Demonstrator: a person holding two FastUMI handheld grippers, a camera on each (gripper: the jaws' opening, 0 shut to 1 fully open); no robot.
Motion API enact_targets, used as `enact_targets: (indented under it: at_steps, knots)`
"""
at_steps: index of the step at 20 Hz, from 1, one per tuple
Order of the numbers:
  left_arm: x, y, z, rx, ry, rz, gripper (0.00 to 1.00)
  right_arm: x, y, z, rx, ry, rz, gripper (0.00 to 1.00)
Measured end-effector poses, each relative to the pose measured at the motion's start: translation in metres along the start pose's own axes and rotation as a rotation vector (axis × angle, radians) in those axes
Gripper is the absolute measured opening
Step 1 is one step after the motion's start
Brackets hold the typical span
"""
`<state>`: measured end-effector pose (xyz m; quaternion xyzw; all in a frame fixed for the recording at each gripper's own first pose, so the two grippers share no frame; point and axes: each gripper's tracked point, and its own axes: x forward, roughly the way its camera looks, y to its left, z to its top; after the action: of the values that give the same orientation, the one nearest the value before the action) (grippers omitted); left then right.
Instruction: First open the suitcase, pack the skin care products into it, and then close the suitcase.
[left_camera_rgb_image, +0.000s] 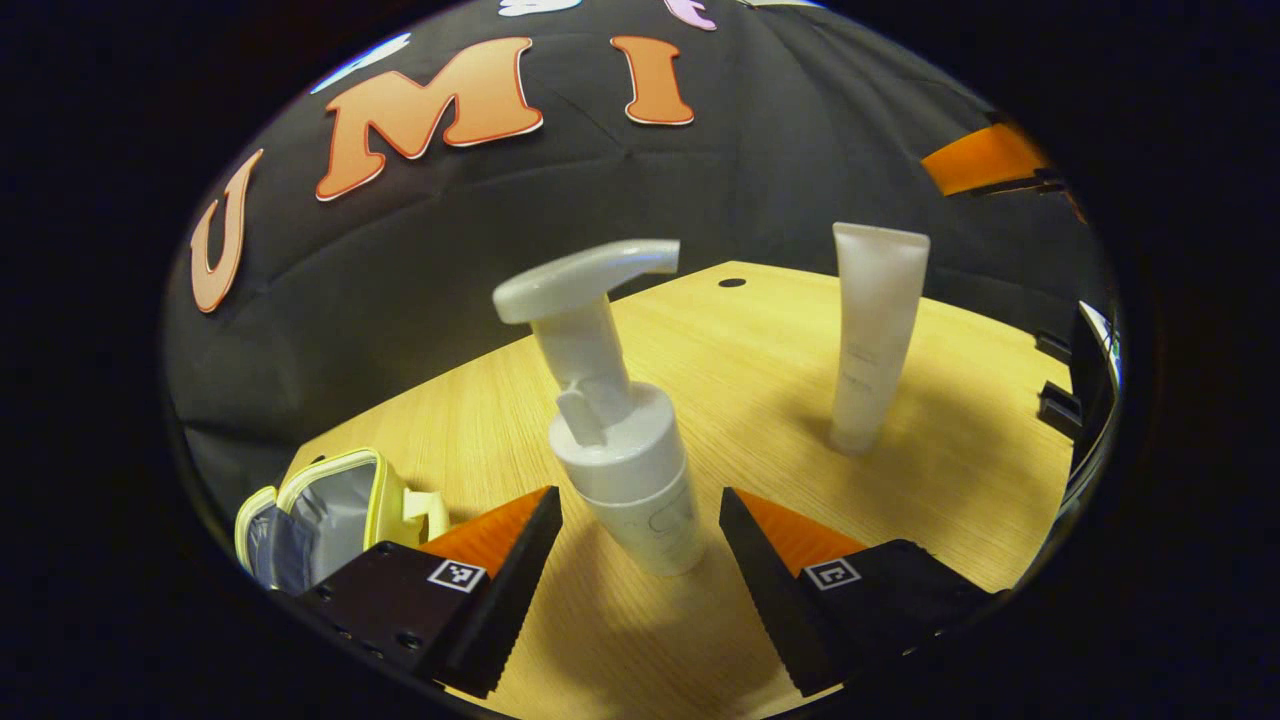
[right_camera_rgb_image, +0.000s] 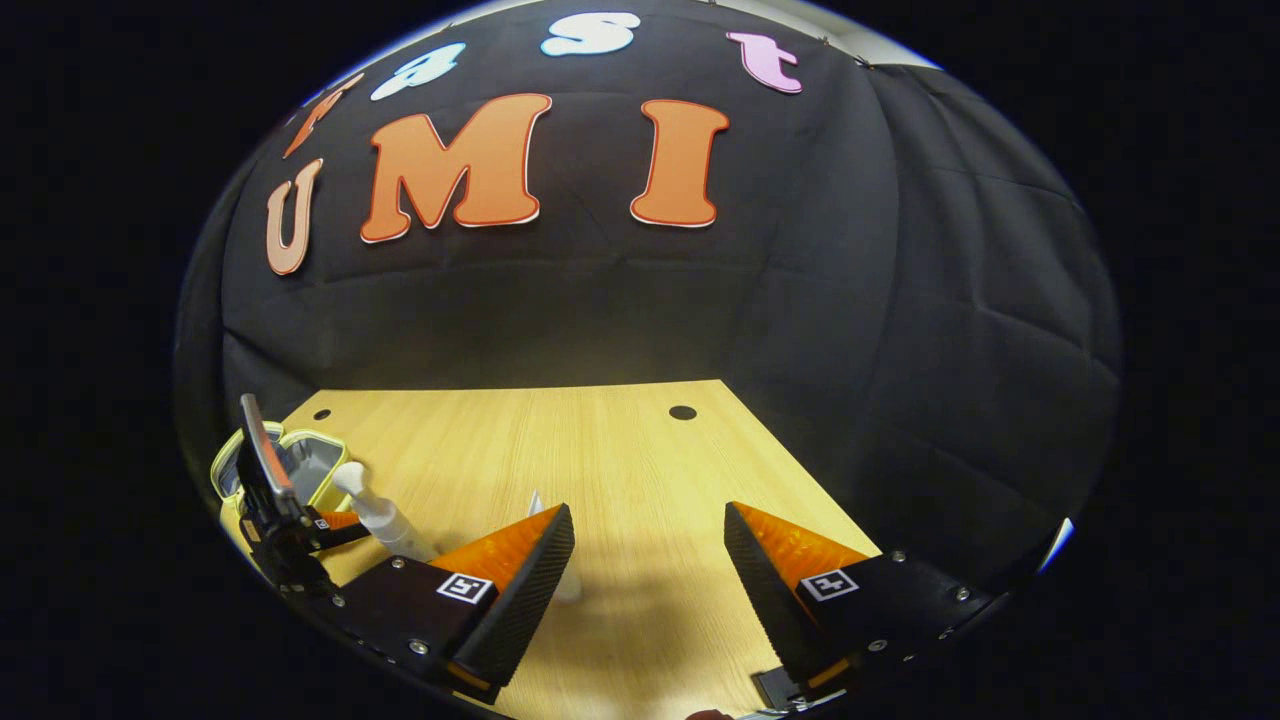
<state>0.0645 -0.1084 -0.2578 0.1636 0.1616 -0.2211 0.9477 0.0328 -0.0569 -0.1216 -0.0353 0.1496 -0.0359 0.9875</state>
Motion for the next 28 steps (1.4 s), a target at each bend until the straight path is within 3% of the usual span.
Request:
enact_targets:
  at_steps: [1,2,4,6,15,25,28]
  knots:
    - [0.004,-0.002,0.0,-0.005,0.002,-0.001,0.99,0.001,-0.001,-0.001,-0.001,0.003,-0.003,0.96]
    - [0.002,-0.004,0.001,-0.024,-0.001,-0.003,0.82,0.001,-0.001,-0.002,-0.003,0.007,-0.004,0.96]
    - [0.005,-0.006,0.003,-0.071,0.0,-0.028,0.68,-0.001,-0.002,-0.006,-0.008,0.013,-0.003,0.96]
    - [-0.001,-0.008,0.003,-0.144,0.032,-0.055,0.61,-0.003,0.005,-0.006,-0.008,0.014,0.012,0.96]
    - [-0.082,0.046,0.026,-0.268,0.041,-0.025,0.6,-0.009,0.057,-0.027,-0.084,0.037,0.115,0.96]
    - [-0.16,0.13,0.013,-0.333,0.064,0.142,0.61,0.046,0.076,-0.103,-0.112,0.23,0.135,0.97]
    - [-0.171,0.142,0.004,-0.374,0.08,0.171,0.61,0.064,0.085,-0.123,-0.092,0.279,0.156,0.92]
